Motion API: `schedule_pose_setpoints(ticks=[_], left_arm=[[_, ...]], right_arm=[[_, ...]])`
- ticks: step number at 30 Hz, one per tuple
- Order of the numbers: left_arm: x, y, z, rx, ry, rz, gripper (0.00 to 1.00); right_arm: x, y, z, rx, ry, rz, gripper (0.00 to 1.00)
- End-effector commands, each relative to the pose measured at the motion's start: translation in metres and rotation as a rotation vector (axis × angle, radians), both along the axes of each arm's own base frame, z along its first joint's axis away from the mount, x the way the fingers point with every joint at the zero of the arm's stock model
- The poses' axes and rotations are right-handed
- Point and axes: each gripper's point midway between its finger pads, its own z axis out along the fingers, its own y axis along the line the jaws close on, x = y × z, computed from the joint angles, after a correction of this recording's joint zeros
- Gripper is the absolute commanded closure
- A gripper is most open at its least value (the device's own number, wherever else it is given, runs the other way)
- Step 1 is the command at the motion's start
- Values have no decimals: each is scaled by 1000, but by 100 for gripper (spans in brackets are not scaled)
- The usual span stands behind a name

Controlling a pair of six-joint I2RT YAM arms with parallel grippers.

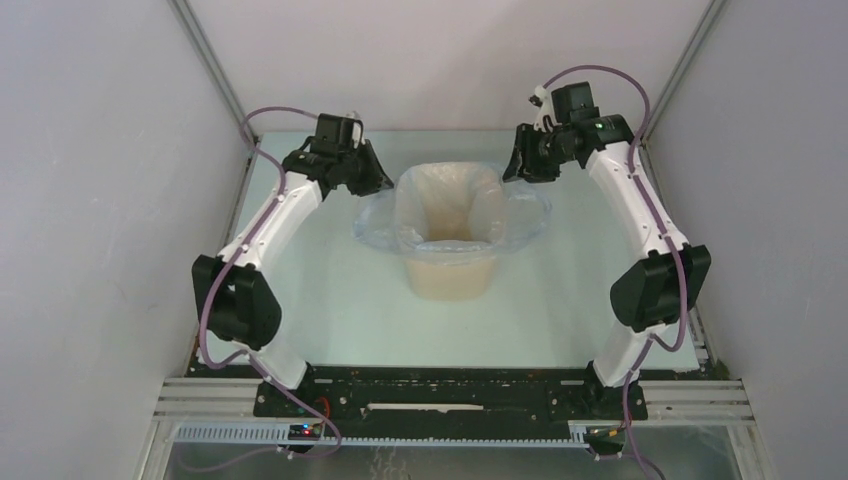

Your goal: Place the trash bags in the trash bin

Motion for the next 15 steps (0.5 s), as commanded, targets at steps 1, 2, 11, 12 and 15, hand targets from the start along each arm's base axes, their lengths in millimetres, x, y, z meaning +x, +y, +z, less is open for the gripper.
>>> schedule_pose_setpoints(ticks=[1, 2, 11, 12, 15], left_arm=[[-20, 15, 60, 6, -99, -12, 65], [-24, 19, 65, 17, -105, -4, 56], [-70, 58, 71, 77, -113, 103, 17], [-75, 58, 65, 68, -98, 109, 16], [-88, 58, 41, 34, -47, 130, 16]], right_arm=[[-34, -22, 29, -74, -13, -13, 46], [-40, -25, 32, -83, -15, -19, 42], [-80, -51, 40, -102, -63, -89, 21], [-83, -55, 37, -96, -62, -96, 21], [-91, -60, 21, -74, -46, -108, 22]])
